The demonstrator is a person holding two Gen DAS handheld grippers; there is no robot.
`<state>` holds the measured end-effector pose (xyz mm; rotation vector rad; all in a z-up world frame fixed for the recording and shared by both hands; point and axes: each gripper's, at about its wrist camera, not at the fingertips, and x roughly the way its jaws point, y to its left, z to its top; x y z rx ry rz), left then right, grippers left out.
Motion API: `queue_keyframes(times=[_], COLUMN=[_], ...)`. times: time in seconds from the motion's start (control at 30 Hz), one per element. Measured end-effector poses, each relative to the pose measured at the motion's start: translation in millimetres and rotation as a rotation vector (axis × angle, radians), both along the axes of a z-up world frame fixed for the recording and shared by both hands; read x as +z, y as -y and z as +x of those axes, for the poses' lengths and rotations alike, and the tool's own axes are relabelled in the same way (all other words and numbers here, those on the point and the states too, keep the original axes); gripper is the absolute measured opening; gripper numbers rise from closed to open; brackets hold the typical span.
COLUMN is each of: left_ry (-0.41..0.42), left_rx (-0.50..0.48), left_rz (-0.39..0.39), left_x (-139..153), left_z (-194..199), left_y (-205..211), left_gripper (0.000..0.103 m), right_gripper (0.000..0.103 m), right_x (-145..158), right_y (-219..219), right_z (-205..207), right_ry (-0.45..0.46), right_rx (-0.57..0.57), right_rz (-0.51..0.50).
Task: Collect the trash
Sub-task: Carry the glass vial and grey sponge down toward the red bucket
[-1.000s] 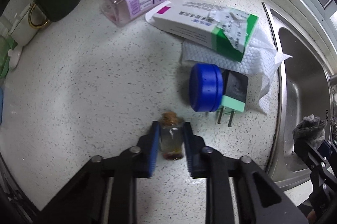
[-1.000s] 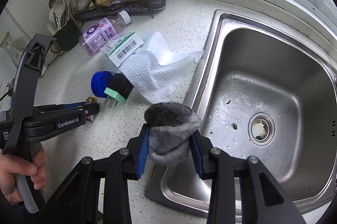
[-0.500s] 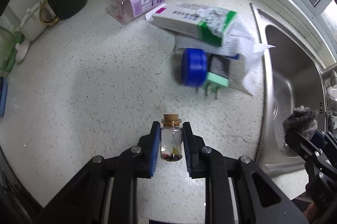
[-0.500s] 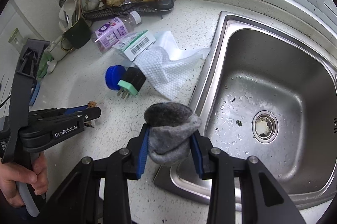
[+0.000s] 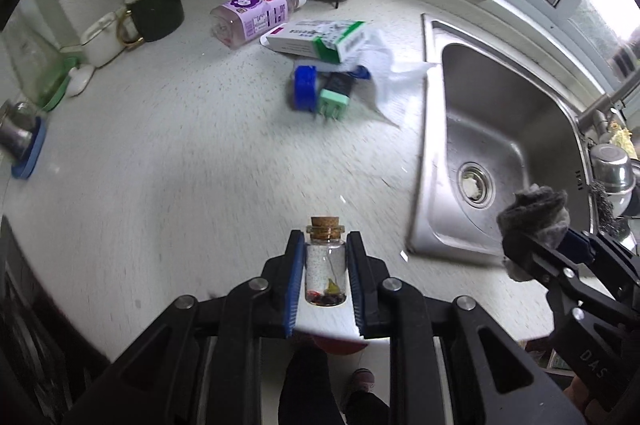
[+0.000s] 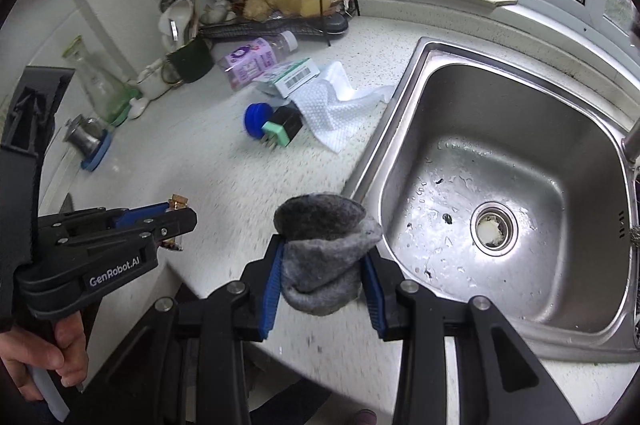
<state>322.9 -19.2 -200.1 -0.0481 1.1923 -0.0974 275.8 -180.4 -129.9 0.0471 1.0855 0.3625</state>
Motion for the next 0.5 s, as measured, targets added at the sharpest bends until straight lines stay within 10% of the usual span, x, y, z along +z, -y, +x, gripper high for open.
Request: queue_keyframes(times=[0.5], left_ry=[0.065], left_rx=[0.094], left_rz=[-0.030], left_x=[26.3], left_z=[-161.5], left_y=[47.3], left_gripper=[0.019], right_gripper=[0.034], right_x=[16.8], right_y=[43.4], right_z=[-123.6], right_ry=[0.026], right_rx=[0.130], right_rz=[0.021])
